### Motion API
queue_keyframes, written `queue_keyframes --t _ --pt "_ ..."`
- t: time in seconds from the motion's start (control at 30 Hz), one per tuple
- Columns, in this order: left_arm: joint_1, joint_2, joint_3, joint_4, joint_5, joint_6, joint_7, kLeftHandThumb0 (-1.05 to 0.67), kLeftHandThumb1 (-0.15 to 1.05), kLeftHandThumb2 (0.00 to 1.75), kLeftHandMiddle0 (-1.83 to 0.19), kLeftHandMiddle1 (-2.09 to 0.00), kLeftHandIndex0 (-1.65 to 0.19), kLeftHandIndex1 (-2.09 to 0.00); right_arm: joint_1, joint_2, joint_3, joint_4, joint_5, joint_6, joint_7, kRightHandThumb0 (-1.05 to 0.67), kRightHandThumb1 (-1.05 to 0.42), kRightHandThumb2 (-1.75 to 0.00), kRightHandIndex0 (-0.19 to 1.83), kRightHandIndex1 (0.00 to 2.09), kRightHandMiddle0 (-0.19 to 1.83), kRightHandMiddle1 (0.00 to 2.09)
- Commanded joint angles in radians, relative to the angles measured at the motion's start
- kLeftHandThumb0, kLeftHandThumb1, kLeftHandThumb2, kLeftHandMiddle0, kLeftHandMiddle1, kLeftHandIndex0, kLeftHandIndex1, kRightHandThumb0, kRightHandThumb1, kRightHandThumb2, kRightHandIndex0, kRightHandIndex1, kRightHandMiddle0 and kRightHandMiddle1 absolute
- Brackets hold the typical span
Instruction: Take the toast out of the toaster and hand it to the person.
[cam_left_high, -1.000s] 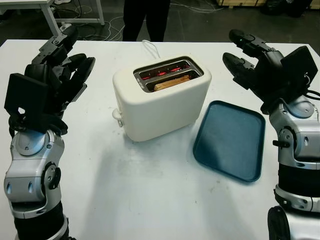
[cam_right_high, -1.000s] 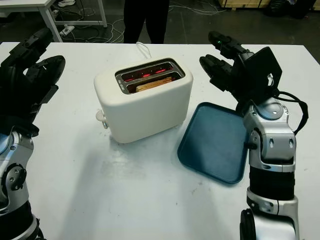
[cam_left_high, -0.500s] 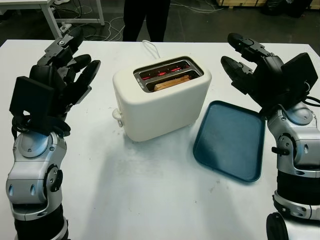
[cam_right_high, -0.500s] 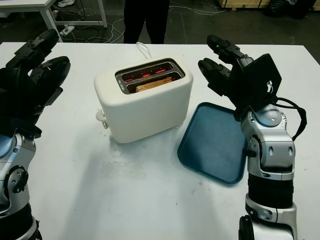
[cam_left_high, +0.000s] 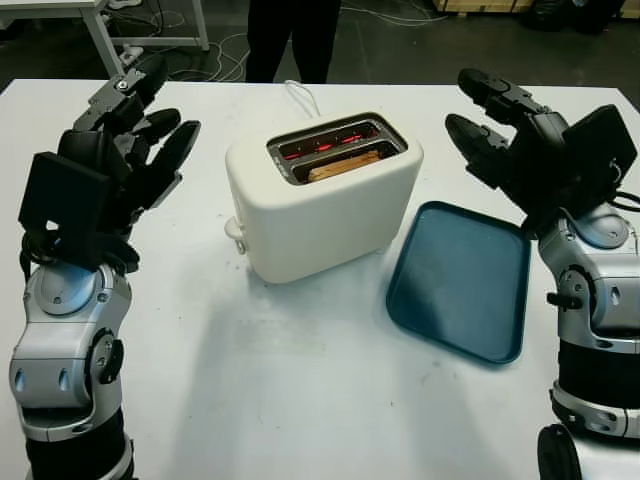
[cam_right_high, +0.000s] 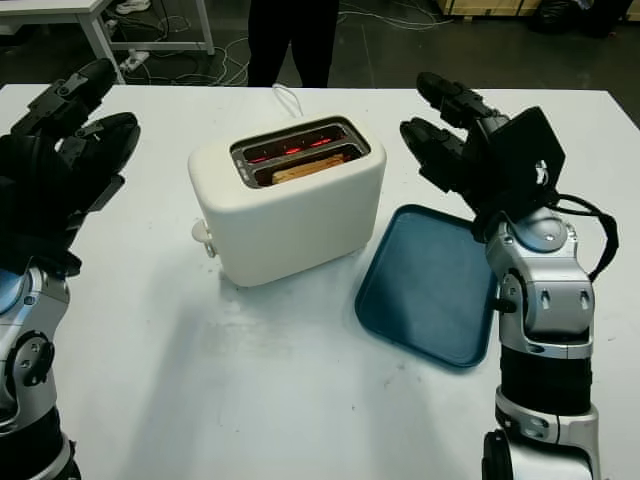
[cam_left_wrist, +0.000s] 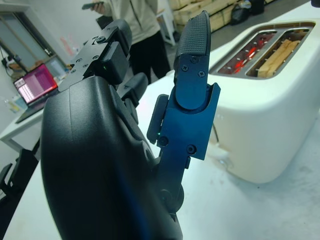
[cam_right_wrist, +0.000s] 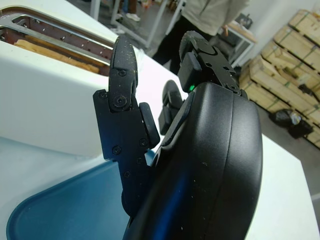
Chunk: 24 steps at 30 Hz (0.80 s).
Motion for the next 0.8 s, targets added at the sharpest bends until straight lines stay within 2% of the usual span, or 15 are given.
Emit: queue_keyframes --t 0.0,0.23,0.57,0.77 --pt "0.007 0.005 0.003 -0.009 0.001 -0.014 -0.004 -0.62 0.92 0.26 0.0 -0.9 -0.38 -0.11 -0.016 -0.009 0.003 -0.006 0.0 0.01 -0.002 -0.46 -0.92 -0.36 0.33 0.02 0.34 0.02" --pt "0.011 0.018 0.001 -0.013 0.01 -0.009 -0.008 -0.61 0.92 0.29 0.0 -0.87 -0.36 -0.13 -0.021 -0.008 0.005 -0.022 0.004 0.037 -0.007 -0.46 -0.92 -0.35 0.32 0.02 0.32 0.0" --pt "0.003 -0.001 0.005 -0.029 0.003 0.021 0.011 -0.6 0.92 0.24 0.0 -0.91 -0.34 -0.17 -0.017 -0.012 0.008 -0.022 0.0 0.035 -0.01 -0.44 -0.92 -0.37 0.33 0.02 0.34 0.01" --pt "0.008 0.007 0.008 -0.018 0.002 0.002 -0.003 -0.6 0.92 0.27 0.0 -0.89 -0.32 -0.21 -0.017 -0.015 0.01 -0.031 -0.002 0.042 -0.013 -0.46 -0.92 -0.36 0.33 0.02 0.34 0.01"
